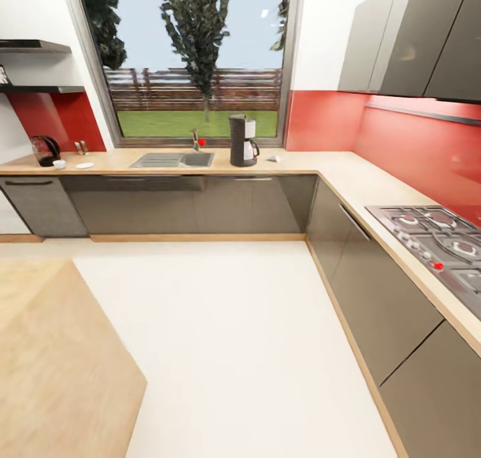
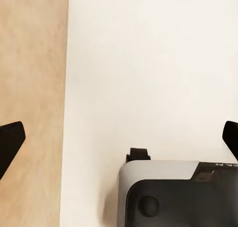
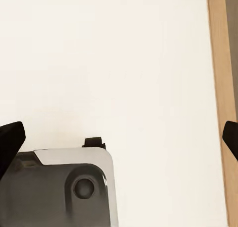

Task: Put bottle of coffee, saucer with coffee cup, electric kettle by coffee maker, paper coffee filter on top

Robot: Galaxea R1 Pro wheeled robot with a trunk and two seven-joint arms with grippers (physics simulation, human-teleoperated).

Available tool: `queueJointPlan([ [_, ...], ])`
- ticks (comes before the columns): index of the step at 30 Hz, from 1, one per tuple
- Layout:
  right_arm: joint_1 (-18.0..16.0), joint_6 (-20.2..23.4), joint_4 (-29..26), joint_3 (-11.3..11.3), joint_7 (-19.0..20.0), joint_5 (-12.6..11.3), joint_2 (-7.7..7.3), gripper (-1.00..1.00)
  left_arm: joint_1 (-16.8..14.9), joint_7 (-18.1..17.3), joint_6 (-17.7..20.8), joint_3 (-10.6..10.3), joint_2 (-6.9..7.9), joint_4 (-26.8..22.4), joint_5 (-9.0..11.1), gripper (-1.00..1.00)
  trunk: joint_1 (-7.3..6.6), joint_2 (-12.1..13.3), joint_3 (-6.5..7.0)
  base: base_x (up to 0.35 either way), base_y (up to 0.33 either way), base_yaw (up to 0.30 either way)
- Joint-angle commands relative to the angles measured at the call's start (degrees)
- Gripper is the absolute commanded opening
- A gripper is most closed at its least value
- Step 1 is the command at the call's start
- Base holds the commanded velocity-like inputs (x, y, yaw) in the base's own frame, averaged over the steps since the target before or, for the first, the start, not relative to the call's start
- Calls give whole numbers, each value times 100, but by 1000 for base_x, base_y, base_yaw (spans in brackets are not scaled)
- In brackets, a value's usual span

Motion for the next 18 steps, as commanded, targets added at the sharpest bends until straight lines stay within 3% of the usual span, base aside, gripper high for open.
queueJointPlan([
  [1,-1,-12,-3,-4,-2,0,1,100,-3,-7,-16,6,-1,3,29,100,6,-9,-10,339,0,0],
  [18,-1,-12,-5,-4,-2,0,3,100,-3,-1,-16,6,8,3,29,100,6,-9,8,339,0,0],
])
